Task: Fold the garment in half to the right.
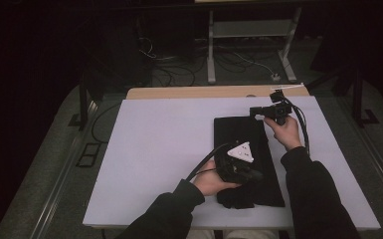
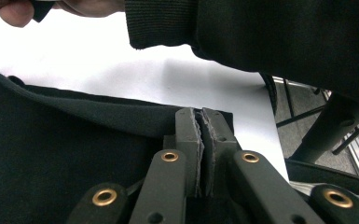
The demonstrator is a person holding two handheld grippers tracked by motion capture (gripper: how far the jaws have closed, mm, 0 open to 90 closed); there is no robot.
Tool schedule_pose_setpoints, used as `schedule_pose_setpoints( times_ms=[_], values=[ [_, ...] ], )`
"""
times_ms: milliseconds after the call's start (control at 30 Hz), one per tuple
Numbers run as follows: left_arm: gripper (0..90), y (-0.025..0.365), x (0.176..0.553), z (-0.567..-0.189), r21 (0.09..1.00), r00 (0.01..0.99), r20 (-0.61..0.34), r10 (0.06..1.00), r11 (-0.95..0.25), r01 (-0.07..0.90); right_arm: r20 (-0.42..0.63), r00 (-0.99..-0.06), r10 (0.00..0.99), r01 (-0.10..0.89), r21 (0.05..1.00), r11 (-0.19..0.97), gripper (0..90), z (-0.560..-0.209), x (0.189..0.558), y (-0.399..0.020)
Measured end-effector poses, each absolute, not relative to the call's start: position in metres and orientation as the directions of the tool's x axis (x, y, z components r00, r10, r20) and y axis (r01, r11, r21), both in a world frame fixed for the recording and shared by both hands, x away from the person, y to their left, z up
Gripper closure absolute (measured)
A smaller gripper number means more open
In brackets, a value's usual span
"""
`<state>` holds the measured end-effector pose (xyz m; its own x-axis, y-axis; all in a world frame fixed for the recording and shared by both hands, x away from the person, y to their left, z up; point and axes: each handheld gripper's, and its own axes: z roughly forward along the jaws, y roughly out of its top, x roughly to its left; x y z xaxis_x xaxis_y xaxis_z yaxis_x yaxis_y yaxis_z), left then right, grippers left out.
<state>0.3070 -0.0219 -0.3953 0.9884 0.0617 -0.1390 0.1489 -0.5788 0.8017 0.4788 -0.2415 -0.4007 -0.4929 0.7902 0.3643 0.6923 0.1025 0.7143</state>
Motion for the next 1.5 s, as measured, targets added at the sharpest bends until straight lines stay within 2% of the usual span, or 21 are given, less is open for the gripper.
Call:
schedule_pose_setpoints(
  times_ms=[667, 767, 900, 1167, 1233, 1333, 1500],
  values=[
    [84.9, -0.045, 0.308, -0.410, 0.778, 0.986, -0.163, 0.041, -0.609, 0.154, 0.387, -0.430, 0.816, 0.733, 0.678, 0.065, 82.3, -0.423, 0.475, -0.263],
    [84.9, -0.047, 0.308, -0.411, 0.774, 0.985, -0.168, 0.044, -0.612, 0.160, 0.401, -0.416, 0.816, 0.742, 0.669, 0.049, 72.8, -0.425, 0.473, -0.265],
    [84.9, -0.050, 0.309, -0.413, 0.771, 0.985, -0.168, 0.045, -0.616, 0.160, 0.402, -0.400, 0.823, 0.736, 0.676, 0.028, 49.2, -0.424, 0.469, -0.270],
    [84.9, -0.059, 0.308, -0.413, 0.758, 0.988, -0.152, 0.040, -0.636, 0.143, 0.390, -0.401, 0.829, 0.708, 0.706, 0.010, 12.9, -0.415, 0.452, -0.282],
    [84.9, -0.062, 0.308, -0.412, 0.753, 0.989, -0.144, 0.038, -0.644, 0.135, 0.392, -0.407, 0.825, 0.703, 0.711, 0.009, 12.1, -0.413, 0.447, -0.286],
    [85.0, -0.066, 0.308, -0.412, 0.747, 0.990, -0.139, 0.037, -0.653, 0.130, 0.387, -0.415, 0.823, 0.694, 0.720, 0.012, 3.1, -0.413, 0.439, -0.291],
    [85.0, -0.074, 0.308, -0.411, 0.731, 0.991, -0.126, 0.033, -0.673, 0.115, 0.388, -0.428, 0.816, 0.687, 0.726, 0.015, 0.9, -0.412, 0.426, -0.297]
  ],
)
